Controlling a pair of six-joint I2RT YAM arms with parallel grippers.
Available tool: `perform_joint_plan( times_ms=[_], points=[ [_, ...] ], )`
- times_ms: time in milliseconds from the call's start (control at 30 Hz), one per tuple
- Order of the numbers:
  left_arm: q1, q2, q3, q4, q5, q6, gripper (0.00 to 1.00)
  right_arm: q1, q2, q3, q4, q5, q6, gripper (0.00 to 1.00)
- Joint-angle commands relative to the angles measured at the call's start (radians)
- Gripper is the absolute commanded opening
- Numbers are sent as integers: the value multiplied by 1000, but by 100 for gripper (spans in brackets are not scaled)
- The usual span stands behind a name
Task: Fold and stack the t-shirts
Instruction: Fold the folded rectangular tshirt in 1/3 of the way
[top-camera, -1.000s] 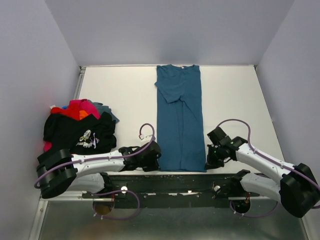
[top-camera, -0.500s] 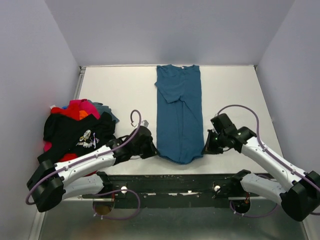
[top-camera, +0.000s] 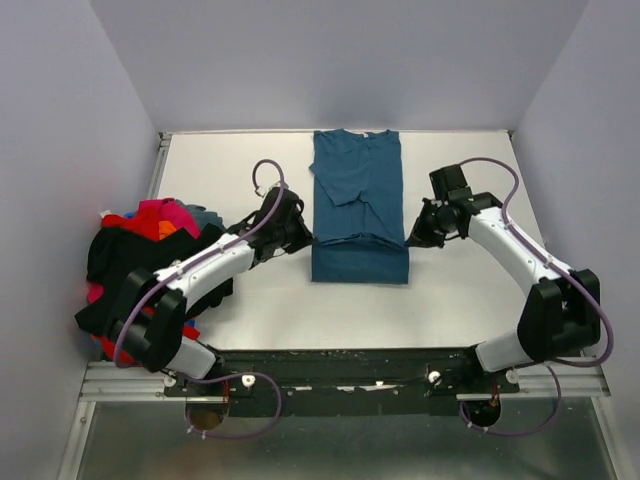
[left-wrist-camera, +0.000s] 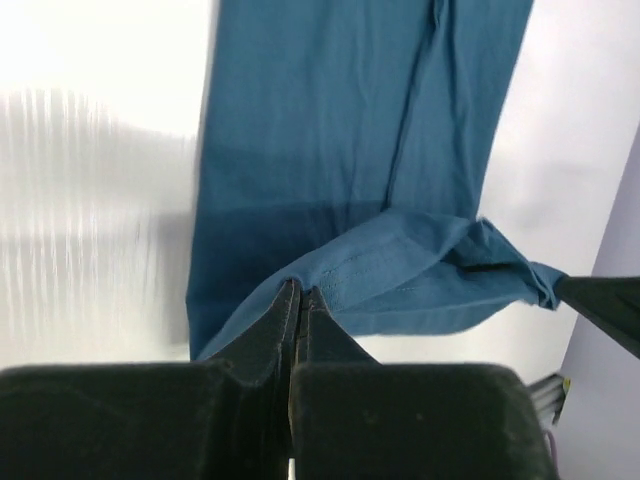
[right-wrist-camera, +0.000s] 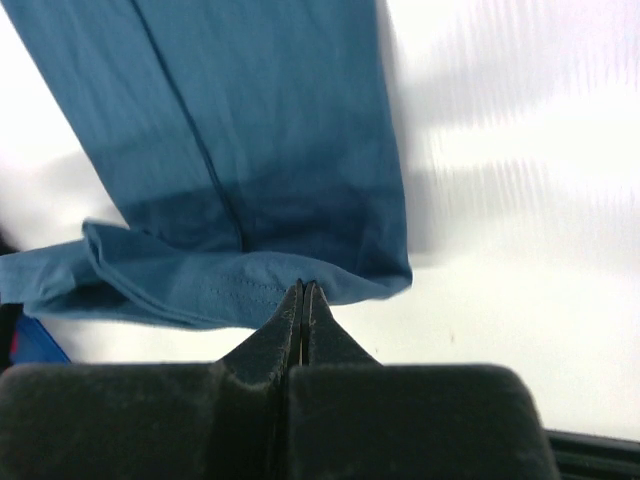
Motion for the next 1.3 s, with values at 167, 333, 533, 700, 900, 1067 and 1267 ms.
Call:
perform_joint_plan(
  times_ms=[167, 333, 533, 700, 900, 1067, 1267],
  points=[
    [68, 285, 220, 51, -18, 70, 0, -70, 283, 237, 34, 51, -18, 1],
    [88, 403, 329, 9, -39, 113, 0, -80, 420, 346, 15, 44, -21, 1],
    [105, 440, 378, -3, -79, 127, 0, -99, 509, 467, -6, 36, -38, 1],
    [122, 481, 429, -1, -61, 135, 0, -113, 561, 539, -25, 38, -43, 1],
    [139, 538, 495, -4, -48, 136, 0, -128, 632, 599, -31, 22, -33, 1],
    [156, 579, 526, 15, -48, 129, 0, -137, 684, 667, -37, 39, -30, 1],
    [170, 664, 604, 45, 0, 127, 0, -152, 751, 746, -37, 24, -33, 1]
  ],
)
